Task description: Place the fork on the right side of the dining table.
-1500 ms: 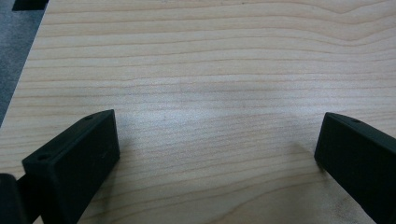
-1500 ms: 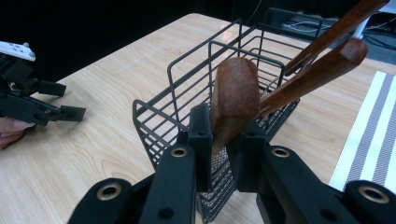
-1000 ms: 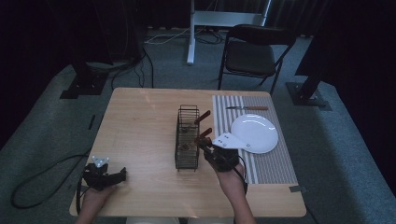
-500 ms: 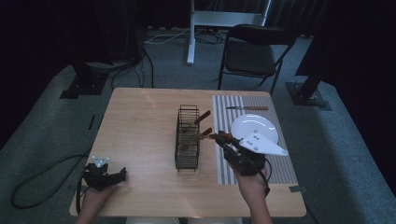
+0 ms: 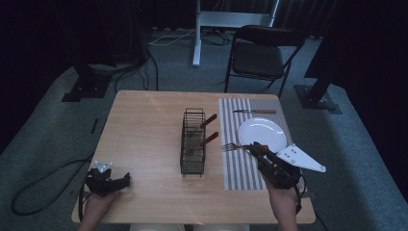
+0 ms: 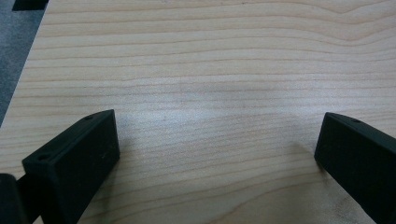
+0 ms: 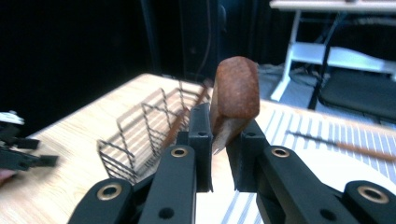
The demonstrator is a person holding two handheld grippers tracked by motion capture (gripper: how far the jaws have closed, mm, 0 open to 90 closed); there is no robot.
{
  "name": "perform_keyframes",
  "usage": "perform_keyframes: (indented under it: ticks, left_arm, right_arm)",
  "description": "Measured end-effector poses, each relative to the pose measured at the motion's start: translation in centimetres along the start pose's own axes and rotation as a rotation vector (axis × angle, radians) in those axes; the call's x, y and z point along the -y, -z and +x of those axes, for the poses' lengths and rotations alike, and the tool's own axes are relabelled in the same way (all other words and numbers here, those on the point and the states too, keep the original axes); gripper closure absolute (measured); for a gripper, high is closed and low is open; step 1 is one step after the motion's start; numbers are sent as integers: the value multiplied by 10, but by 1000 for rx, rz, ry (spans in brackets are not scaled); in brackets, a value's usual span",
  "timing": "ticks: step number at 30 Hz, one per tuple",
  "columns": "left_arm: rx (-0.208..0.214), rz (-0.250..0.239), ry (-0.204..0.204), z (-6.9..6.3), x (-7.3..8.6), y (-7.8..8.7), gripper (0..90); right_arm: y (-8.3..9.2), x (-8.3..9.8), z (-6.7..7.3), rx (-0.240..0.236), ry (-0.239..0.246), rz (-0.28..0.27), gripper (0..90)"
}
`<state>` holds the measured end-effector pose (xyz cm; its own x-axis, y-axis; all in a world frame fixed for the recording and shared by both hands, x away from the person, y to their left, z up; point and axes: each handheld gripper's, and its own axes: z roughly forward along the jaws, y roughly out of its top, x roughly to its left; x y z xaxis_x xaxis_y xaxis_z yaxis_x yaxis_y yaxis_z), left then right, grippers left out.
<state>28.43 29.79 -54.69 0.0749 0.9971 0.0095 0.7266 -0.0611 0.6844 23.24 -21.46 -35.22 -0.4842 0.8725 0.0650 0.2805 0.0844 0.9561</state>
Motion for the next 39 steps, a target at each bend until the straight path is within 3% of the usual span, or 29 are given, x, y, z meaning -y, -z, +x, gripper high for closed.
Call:
perform_keyframes:
  ticks: [11,17,32,37,39]
  left_arm:
    - [0,2,-2,0,0,0,3]
    - [0,-1,1,0,0,0,3]
    - [0,-1,1,0,0,0,3]
    - [0,-1,1,0,0,0,3]
    - [0,-1,1,0,0,0,3]
  right_arm:
    - [-20,54,-36,70,-123,103,810]
    - [-27,74,-46,97,-169,141,810]
    - [-30,96,-60,119,-228,176,809]
    - [-27,103,-67,112,-287,164,809]
    - [-27,108,-73,91,-337,158,809]
